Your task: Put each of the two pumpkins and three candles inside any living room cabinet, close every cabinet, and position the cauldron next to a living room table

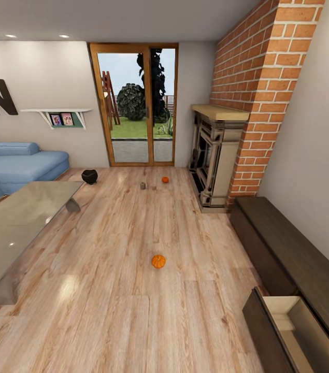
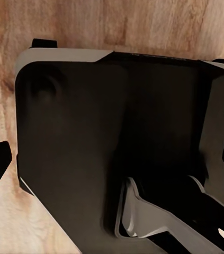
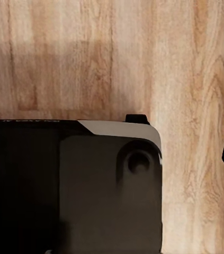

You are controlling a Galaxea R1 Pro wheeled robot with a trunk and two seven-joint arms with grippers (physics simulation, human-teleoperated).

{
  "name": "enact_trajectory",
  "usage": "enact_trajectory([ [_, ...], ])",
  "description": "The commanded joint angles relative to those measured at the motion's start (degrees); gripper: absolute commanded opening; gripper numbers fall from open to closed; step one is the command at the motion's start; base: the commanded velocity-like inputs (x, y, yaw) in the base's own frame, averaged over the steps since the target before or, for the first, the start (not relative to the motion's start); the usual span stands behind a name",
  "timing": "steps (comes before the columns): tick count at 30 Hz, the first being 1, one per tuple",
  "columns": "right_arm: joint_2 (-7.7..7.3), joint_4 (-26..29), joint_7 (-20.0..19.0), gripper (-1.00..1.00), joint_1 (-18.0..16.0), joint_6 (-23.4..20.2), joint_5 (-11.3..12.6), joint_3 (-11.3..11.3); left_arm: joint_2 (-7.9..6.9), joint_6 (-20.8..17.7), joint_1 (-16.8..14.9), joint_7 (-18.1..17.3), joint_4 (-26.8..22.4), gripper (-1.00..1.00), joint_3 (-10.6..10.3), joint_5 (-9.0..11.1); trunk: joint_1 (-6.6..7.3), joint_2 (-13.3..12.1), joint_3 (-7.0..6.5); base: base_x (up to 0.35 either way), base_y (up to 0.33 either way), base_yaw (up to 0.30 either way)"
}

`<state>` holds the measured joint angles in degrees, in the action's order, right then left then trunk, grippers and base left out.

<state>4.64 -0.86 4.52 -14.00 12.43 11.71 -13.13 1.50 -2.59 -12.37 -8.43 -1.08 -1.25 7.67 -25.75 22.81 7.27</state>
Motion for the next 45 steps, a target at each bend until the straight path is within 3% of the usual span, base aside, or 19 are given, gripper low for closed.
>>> enact_trajectory([
  [1, -0.20, -0.1, 0.1, 1.00, -0.1, 0.2, 0.5, -0.5, -0.01, -0.3, 0.0, -0.2, -0.1, 1.00, -0.2, 0.6, -0.03, 0.1, 0.12, 0.000, 0.000, 0.000],
  [11, -1.00, -0.2, 0.2, 1.00, -0.1, 0.2, 0.6, -0.5, -0.07, -0.2, 0.0, -0.3, -0.1, 1.00, -0.2, 0.6, -0.03, 0.1, 0.12, 0.000, 0.138, 0.000],
  [45, -0.87, -0.2, 0.2, 1.00, -0.1, 0.2, 0.6, -0.5, -0.07, -0.2, 0.0, -0.3, -0.1, 1.00, -0.2, 0.6, -0.03, 0.1, 0.12, 0.000, 0.291, 0.000],
])
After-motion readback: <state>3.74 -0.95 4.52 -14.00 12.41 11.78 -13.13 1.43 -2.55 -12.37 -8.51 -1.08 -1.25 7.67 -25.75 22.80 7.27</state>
